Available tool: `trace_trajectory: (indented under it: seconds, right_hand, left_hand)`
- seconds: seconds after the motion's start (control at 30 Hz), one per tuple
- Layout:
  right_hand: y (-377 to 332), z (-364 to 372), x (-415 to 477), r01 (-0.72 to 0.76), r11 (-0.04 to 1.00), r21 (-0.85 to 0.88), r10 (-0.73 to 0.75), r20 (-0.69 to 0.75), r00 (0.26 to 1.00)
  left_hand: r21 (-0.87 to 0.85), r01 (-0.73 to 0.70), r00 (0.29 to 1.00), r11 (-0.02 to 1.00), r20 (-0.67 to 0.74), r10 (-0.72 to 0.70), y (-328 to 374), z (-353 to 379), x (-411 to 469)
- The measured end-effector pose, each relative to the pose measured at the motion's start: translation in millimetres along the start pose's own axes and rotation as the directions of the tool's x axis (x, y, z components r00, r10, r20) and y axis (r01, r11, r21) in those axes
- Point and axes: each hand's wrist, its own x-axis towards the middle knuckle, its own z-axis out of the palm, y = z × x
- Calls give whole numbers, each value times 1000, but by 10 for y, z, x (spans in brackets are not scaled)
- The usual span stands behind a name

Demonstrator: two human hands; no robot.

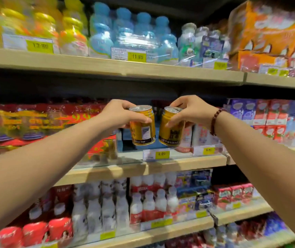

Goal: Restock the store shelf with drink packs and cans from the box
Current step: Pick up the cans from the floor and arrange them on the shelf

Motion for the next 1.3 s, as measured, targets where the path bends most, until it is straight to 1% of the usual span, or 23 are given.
trace_trajectory:
  seconds: [0.23,0.33,0.4,0.47,0.5,0.57,0.63,0.7,0.8,0.87,0.97,1.03,1.13,1.3]
  right_hand:
    - [170,-198,844,2,1000,-7,-1,17,1000]
    - [212,-195,1131,-46,999,-22,47,97,994]
    - [274,-166,1330,-43,999,-16,44,139,989]
    - [328,-116,1458,-14,996,-86,29,184,983]
    - [329,-94,1498,-21,993,-120,46,204,978]
    - [472,-43,1715,-54,990,-129,80,212,974]
    - [816,28,2257,-74,990,-118,98,209,973]
    - [818,67,2320,-74,992,-98,94,223,970]
    - [458,90,1843,-18,985,-169,50,188,981]
    - [423,92,1804,-16,985,-171,46,176,983]
    - [409,105,1823,-1,977,-213,47,209,977]
    - [411,108,1849,1,971,-238,57,239,969]
    - [459,112,1894,-8,977,-215,61,240,969]
    - [540,88,1995,-28,981,-190,79,267,960]
  left_hand:
    - [25,118,990,993,-80,-116,142,189,724]
    - [23,182,978,983,-109,-179,162,245,968]
    - [35,221,968,975,-125,-215,169,288,1109]
    - [66,279,952,958,-153,-266,157,339,1219]
    - [88,306,943,948,-168,-288,131,364,1262]
    - [122,335,931,934,-198,-308,48,402,1337]
    - [166,330,923,929,-265,-280,-43,406,1388]
    - [231,322,914,918,-329,-238,-118,399,1447]
    - [301,330,907,895,-365,-212,-159,421,1502]
    - [380,337,898,861,-405,-172,-176,446,1526]
    - [481,327,882,814,-464,-80,-215,503,1561]
    - [514,318,883,797,-467,-51,-244,568,1596]
    - [574,337,878,747,-478,-29,-258,673,1660]
    - [665,378,886,644,-462,-43,-237,745,1704]
